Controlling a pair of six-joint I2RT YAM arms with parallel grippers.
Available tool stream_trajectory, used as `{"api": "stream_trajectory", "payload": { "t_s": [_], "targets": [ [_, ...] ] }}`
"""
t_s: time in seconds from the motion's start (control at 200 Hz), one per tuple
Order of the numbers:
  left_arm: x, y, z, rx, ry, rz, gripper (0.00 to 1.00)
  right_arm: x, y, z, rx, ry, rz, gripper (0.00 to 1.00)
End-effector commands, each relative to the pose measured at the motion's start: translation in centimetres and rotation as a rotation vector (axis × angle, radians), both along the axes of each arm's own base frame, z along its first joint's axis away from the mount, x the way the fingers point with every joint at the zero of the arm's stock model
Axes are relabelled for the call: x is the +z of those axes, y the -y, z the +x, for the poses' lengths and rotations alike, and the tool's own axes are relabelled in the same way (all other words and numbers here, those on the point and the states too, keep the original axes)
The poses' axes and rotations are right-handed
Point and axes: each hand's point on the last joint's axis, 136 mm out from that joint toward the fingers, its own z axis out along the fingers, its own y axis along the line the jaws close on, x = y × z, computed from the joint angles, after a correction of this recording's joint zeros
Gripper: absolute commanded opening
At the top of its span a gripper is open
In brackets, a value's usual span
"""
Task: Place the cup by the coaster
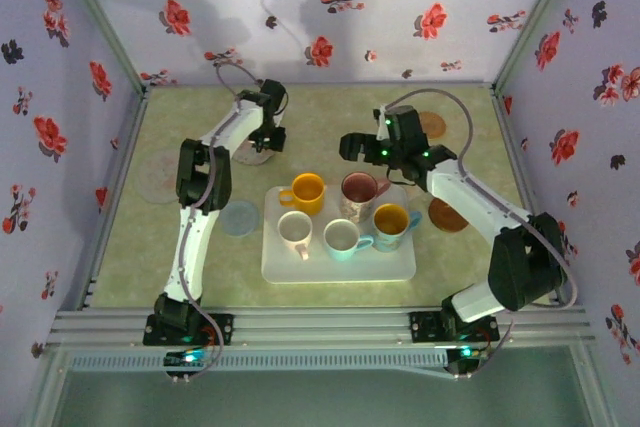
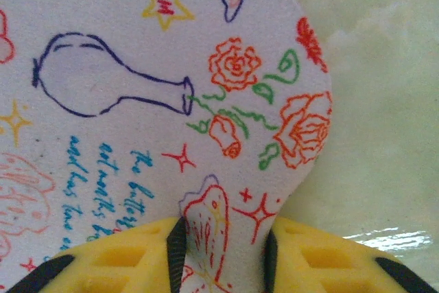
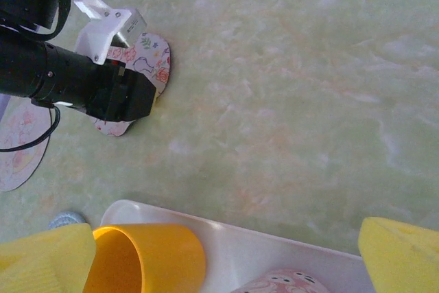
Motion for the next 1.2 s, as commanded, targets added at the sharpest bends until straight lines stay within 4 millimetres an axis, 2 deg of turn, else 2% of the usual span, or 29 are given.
{"api": "stream_trajectory", "payload": {
  "t_s": [0.0,0.21,0.315,0.44,0.73,1.195],
  "targets": [
    [-3.4,0.1,-0.8,-0.006,-0.066,-0.003,0.35,1.7,-0.8,0.9,-0.009,0.037,0.022,0.99],
    [-2.2,0.9,-0.7,-0.008,-0.056,-0.054,0.14,1.6,-1.2,1.0,0.004,0.039,0.008,1.00],
    [-1.5,1.4,-0.8,-0.014,-0.057,-0.090,0.10,1.4,-0.9,1.2,-0.016,0.026,-0.009,0.99],
    [-0.6,2.3,-1.1,-0.026,-0.060,-0.136,0.00,0.8,-0.7,1.3,-0.023,-0.001,-0.038,0.99],
    [2.1,5.1,-1.8,-0.057,-0.042,-0.202,0.00,0.3,-0.7,1.4,-0.029,-0.009,-0.037,0.99],
    [3.5,9.9,-2.4,-0.082,-0.030,-0.301,0.00,1.1,-1.0,2.0,-0.043,0.013,-0.004,1.00]
  ]
}}
